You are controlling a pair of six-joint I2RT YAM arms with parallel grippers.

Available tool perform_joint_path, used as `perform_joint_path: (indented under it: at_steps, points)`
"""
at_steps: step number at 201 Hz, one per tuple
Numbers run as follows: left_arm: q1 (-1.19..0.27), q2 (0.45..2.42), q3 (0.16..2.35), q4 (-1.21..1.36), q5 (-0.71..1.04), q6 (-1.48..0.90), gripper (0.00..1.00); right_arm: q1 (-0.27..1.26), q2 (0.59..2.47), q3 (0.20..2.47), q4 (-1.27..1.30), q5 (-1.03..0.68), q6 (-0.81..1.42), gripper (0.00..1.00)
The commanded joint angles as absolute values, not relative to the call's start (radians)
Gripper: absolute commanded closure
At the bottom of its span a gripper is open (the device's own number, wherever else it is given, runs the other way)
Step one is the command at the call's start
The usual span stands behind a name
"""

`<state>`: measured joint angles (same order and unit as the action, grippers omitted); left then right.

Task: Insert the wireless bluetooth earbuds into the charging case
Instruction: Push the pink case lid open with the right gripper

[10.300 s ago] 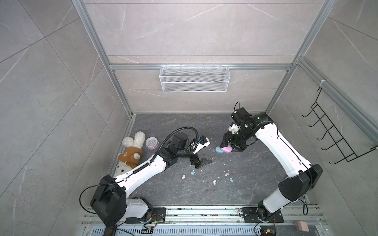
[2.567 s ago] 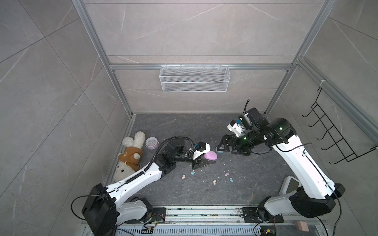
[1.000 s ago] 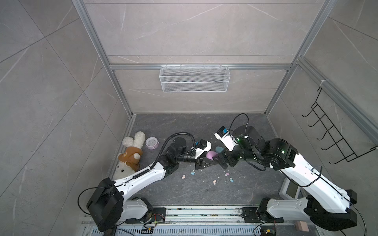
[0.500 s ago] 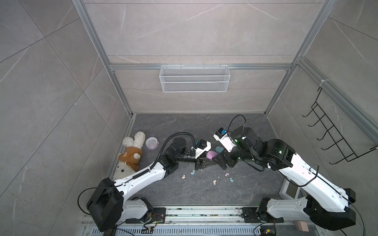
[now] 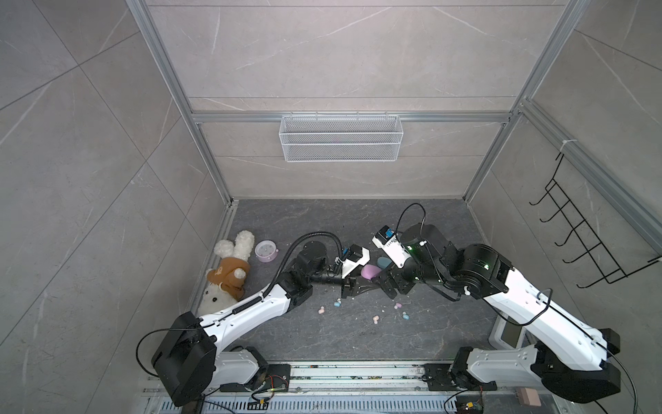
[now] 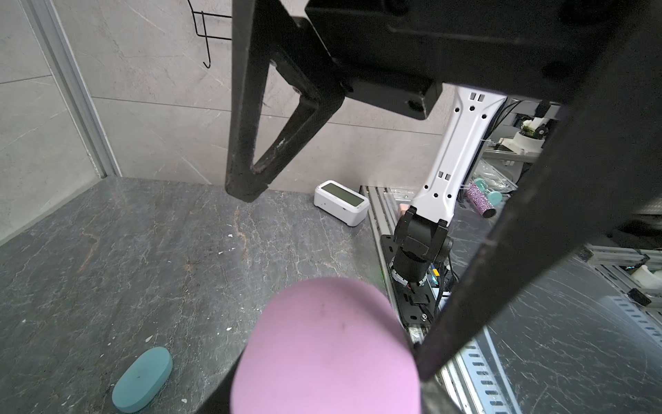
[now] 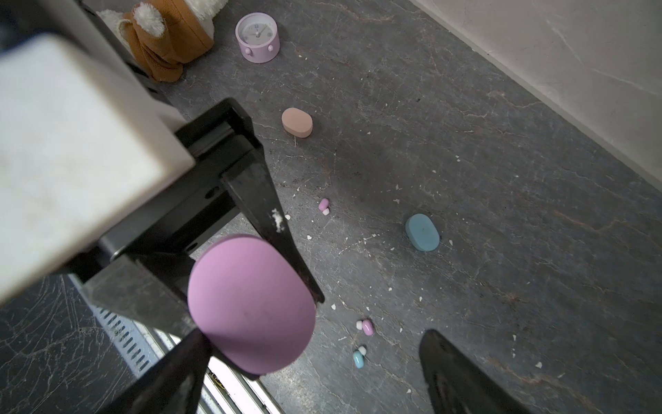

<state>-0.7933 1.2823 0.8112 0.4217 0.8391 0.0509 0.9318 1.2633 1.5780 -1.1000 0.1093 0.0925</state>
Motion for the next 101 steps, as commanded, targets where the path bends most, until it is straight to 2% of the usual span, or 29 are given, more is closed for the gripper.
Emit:
perform_joint_path:
  at_steps: [1,101]
  points:
    - [-0.805,1.244,0.836,0.45,0.868,0.073,0.75,0.931,1.269,1.573,-1.11,0.199,0.089,0.07]
    - [-0.815,1.226,0.834,0.444,0.872,0.087,0.76,0.931,1.278,1.644,-1.132,0.352,0.148,0.08]
